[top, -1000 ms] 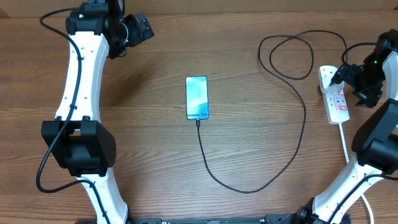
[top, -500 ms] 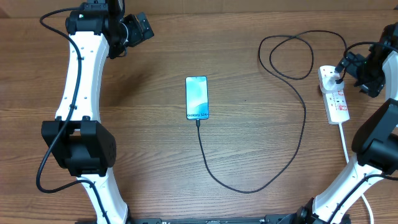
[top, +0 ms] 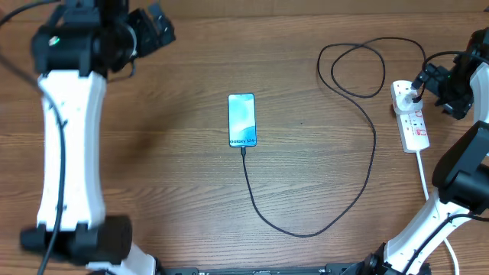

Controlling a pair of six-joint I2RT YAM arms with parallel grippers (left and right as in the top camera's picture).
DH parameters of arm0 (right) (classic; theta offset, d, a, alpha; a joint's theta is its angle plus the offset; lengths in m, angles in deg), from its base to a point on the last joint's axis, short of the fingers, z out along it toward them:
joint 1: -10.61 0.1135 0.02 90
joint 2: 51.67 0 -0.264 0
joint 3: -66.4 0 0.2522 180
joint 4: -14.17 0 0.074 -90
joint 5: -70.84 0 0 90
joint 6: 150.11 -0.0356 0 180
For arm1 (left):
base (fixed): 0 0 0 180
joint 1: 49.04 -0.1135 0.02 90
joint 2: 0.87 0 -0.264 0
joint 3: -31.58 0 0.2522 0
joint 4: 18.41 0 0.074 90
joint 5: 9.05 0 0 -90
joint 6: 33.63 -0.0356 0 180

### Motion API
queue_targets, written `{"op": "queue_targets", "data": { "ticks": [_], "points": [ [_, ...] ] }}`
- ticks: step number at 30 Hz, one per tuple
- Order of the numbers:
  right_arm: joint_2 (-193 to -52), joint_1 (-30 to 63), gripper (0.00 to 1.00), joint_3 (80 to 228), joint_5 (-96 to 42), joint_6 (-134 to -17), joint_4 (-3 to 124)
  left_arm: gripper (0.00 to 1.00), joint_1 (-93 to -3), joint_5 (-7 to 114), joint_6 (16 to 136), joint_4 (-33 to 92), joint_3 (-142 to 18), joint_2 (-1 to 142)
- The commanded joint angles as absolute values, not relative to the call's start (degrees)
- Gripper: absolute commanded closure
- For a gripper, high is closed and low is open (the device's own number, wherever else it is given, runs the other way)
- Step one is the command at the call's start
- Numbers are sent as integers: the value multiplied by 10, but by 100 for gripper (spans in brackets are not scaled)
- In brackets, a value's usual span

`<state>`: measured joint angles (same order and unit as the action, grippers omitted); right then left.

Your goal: Plug charger to phone and switch on socket

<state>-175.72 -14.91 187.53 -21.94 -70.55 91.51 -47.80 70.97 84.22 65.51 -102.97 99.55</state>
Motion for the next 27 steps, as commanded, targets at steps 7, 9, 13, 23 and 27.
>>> {"op": "queue_targets", "data": {
  "ticks": [7,9,13,23,27],
  "points": [
    [-1751,-151,0,1885,-222,-703,912,1,-478,808,831,771,-1008,951],
    [-1751,-151,0,1885,-222,-703,912,0,-478,807,832,735,-973,941],
    [-1751,-151,0,1885,-222,-703,912,0,-477,777,832,573,-840,899],
    [-1751,-151,0,1885,-222,-703,912,1,-472,736,838,75,-402,752],
    [-1751,-151,0,1885,-222,-703,912,0,-472,736,838,-54,-260,698]
  ]
}}
